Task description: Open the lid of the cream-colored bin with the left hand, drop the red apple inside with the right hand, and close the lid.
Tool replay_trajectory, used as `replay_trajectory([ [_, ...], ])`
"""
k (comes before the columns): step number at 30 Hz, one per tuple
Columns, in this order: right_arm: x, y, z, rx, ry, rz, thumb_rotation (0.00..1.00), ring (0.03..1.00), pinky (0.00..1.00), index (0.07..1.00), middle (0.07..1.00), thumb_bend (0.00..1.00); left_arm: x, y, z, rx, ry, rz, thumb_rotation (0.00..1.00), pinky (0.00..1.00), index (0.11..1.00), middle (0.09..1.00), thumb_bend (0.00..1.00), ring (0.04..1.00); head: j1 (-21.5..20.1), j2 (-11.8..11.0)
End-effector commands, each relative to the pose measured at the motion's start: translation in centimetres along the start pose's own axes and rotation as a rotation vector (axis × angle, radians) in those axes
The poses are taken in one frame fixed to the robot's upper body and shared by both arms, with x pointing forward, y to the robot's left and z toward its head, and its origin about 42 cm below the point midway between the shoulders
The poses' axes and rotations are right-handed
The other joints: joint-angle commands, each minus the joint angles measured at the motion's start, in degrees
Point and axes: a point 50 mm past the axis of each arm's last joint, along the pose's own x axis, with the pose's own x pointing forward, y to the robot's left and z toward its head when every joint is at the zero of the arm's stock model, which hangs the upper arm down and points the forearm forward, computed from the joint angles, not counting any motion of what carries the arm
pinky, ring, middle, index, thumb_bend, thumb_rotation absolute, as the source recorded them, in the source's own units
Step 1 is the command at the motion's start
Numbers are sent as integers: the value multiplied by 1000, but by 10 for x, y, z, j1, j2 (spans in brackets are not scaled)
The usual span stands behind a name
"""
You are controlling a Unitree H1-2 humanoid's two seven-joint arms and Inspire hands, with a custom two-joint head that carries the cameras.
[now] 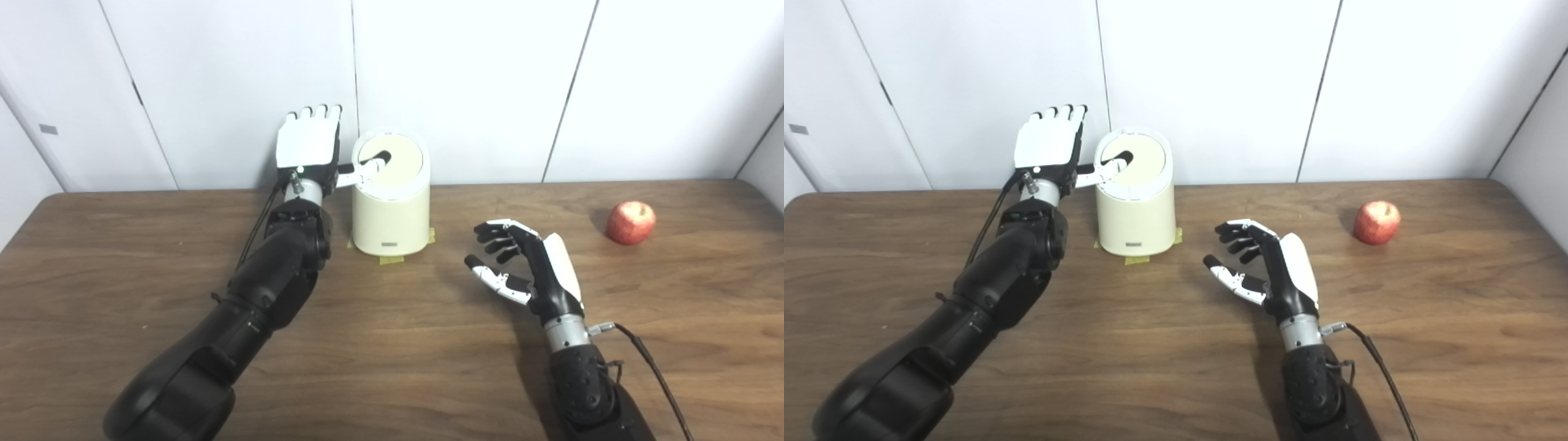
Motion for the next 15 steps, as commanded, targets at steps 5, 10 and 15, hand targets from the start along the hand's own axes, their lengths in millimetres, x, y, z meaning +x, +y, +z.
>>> replay_trajectory([
  [5,5,9,11,44,-38,-12,337,576,468,639,624,306,15,37,15,15,-52,81,1000,1000,1000,1000,951,1000,0,1],
  [10,4,8,11,38,-32,-10,356,587,478,642,635,309,14,36,15,33,-45,73,933,1000,1000,1000,945,1000,0,2],
  [15,4,8,12,38,-36,-12,375,582,476,642,627,307,14,33,12,48,-34,79,613,1000,993,1000,966,1000,0,2],
])
